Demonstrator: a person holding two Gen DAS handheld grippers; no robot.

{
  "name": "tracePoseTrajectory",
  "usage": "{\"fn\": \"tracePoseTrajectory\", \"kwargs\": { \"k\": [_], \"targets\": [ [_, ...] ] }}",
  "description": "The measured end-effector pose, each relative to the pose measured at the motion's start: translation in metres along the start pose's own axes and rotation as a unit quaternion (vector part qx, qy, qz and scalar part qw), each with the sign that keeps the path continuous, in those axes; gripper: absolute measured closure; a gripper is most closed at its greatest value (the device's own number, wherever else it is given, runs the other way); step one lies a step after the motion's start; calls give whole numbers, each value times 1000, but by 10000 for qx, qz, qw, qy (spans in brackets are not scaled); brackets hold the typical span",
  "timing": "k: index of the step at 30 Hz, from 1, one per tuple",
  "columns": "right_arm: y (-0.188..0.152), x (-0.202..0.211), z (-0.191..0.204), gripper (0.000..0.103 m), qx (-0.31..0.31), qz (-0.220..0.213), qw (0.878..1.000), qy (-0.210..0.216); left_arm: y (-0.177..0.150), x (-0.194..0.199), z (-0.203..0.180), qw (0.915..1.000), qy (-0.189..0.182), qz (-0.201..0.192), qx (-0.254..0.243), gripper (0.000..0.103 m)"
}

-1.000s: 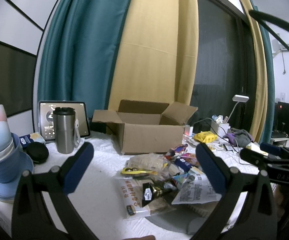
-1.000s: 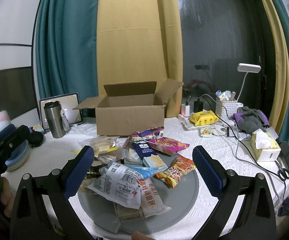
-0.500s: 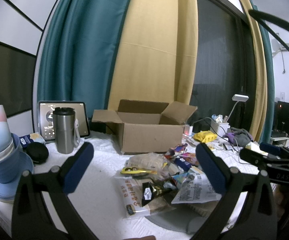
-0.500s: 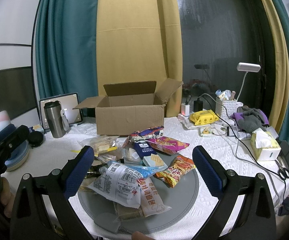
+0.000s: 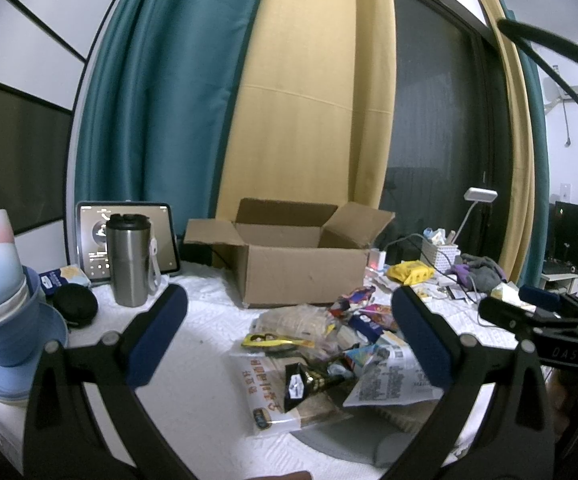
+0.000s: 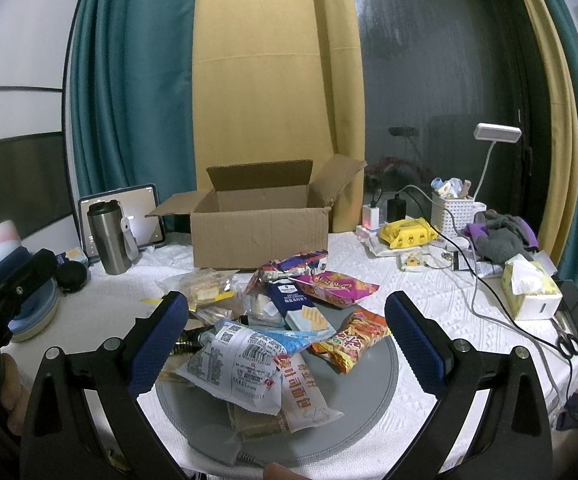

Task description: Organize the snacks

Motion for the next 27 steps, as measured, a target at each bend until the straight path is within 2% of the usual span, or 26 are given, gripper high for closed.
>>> {"fn": "tracePoseTrajectory", "kwargs": {
  "k": [9,12,21,27],
  "targets": [
    [-4,-2,0,2,-12,36,10000,10,-13,3,4,10000,12,65,-1,0],
    [-20,-8,1,2,-40,121,9999,26,-20,-2,4,9998,-11,177,-40,0],
    [-41,-43,-5,2,-255,664,9973,179,-54,-40,-2,9956,27,884,-298,0],
    [-54,-74,-13,2,-599,1107,9914,350,-76,-76,-15,9859,-5,1485,-764,0]
  ]
}}
Point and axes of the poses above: each gripper's, at about its wrist camera, not at the fingertips, and x roughly against the way its jaws point, z to its left, y to its top, the point moved 5 cm from there along -x, roughly the way its jaws point, and after that the axes turned 14 degrees about y, right-handed, at the moved point
